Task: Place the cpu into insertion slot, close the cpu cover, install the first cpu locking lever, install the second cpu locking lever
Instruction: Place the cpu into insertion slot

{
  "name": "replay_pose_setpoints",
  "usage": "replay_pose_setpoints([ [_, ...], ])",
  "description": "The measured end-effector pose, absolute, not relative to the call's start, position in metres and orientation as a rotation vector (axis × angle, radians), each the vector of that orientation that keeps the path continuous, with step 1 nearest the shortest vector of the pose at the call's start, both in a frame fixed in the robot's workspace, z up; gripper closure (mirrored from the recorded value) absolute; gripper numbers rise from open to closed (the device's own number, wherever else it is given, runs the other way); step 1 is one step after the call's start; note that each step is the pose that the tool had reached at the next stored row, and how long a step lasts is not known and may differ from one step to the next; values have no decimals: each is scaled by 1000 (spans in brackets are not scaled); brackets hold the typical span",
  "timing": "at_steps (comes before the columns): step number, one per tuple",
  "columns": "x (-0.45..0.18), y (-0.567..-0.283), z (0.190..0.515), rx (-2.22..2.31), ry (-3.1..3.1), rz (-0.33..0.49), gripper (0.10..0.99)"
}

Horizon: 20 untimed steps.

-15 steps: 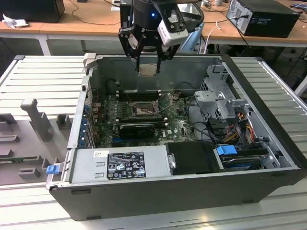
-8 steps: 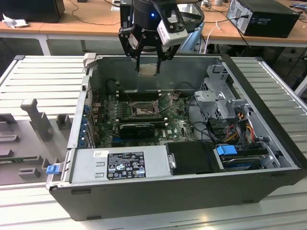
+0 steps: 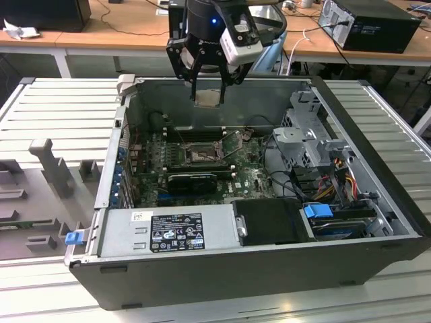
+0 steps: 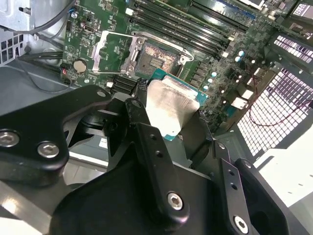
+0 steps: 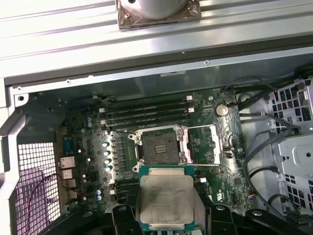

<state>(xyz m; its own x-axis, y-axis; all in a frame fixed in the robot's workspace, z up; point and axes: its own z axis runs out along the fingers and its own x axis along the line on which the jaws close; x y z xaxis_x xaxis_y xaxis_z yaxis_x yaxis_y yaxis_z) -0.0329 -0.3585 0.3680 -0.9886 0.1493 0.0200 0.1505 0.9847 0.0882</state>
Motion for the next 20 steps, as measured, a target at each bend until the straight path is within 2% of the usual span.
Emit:
replay_pose_setpoints([
  [20,-33,-358,368,-307,-3112,-141,557],
])
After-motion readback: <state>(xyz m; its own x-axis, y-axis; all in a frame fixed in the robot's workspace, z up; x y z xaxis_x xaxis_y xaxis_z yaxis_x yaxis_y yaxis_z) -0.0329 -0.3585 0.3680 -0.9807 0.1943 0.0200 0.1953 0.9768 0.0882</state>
